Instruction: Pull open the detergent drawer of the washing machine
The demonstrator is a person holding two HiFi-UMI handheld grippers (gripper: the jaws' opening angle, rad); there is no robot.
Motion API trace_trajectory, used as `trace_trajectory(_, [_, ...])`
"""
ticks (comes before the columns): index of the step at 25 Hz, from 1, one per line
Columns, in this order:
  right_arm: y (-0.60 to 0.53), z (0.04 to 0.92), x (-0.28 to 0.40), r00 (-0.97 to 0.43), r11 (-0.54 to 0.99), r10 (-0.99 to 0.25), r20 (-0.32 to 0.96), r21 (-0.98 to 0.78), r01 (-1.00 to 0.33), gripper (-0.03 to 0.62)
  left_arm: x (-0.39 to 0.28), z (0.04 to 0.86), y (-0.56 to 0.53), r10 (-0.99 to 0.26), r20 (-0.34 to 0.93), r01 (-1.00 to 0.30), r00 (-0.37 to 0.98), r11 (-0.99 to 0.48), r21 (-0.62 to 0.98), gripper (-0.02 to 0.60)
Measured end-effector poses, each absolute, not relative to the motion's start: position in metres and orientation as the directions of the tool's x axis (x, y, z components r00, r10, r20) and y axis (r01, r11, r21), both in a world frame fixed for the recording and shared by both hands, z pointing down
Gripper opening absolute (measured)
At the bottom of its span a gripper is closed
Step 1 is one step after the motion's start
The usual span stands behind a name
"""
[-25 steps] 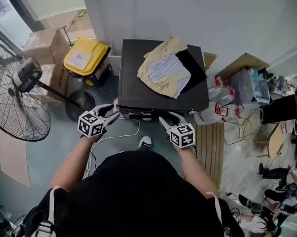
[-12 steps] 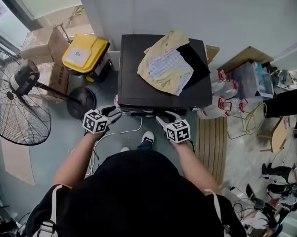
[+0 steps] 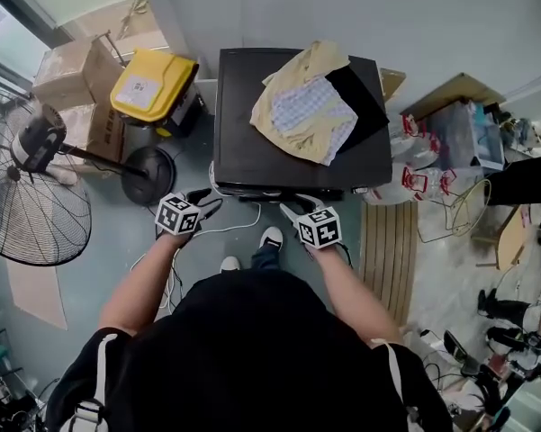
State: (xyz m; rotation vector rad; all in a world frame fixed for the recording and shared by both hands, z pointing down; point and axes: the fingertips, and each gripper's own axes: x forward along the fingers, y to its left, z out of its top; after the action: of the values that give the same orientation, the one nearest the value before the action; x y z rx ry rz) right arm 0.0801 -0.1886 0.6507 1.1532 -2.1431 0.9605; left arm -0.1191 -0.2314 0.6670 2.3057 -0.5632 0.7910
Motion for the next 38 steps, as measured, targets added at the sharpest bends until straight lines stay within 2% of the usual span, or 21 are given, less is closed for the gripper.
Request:
trace_trajectory(25, [-0.204,0.702,0.060,-0.541,0.447,-0.393,0.744,-0.359,-0.819,0.184,-0.103,0.715,-0.242,-0.181,0.704,-0.599,0.686,-0.690,0.406,0.196])
trace_trajectory(34, [-0.205,0.705,0.054,-0.531,0.490,-0.383,0.756,-0.321,-0.811,0.169,-0.101,0.719,-0.243,-0.175,0.719,-0.590,0.673,-0.714,0.378,0.183])
trace_trajectory(38, [-0.207,0.706,0.056,-0.514,0.503,-0.384,0.767,-0.293,-0.813,0.141,-0.102,0.721,-0.244,-0.176,0.724,-0.587,0.667,-0.723,0.365,0.169])
